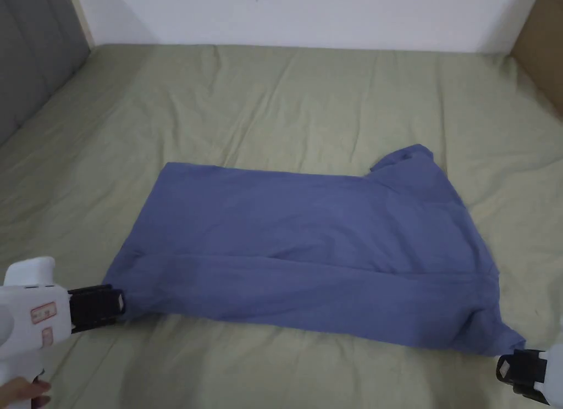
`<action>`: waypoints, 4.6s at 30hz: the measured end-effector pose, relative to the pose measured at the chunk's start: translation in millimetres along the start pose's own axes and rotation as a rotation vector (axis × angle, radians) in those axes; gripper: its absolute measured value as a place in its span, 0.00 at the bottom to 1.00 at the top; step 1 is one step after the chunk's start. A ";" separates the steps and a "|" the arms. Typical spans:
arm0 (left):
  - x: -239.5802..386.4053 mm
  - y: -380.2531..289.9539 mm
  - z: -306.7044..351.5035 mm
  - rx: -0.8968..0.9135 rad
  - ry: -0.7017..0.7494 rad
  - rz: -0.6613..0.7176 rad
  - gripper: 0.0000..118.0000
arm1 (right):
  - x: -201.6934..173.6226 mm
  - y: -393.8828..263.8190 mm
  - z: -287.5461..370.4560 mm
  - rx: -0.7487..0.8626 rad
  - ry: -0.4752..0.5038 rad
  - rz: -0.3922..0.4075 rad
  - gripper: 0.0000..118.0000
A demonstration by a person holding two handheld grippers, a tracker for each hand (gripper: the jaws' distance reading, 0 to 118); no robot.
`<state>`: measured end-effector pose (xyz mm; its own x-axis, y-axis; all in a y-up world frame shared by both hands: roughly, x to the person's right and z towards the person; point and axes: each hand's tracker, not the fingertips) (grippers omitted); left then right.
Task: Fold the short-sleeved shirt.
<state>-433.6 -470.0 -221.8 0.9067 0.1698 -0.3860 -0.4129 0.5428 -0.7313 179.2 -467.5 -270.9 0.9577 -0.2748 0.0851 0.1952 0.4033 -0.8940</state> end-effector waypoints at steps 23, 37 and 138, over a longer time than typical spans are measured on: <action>17.9 14.2 -19.1 -0.051 0.048 -0.067 0.06 | 22.1 53.4 -91.9 -0.108 -0.080 0.003 0.71; 22.0 13.6 31.9 -0.021 0.015 -0.111 0.06 | 15.4 59.4 -22.9 -0.028 -0.044 0.054 0.08; 95.2 177.2 -79.1 -0.075 0.010 -0.211 0.02 | -60.0 242.2 -78.3 -0.055 0.034 0.309 0.01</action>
<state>-427.2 -422.7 -432.6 0.9730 0.0507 -0.2252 -0.2197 0.5024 -0.8362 152.5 -421.7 -527.0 0.9622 -0.1759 -0.2077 -0.1162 0.4247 -0.8978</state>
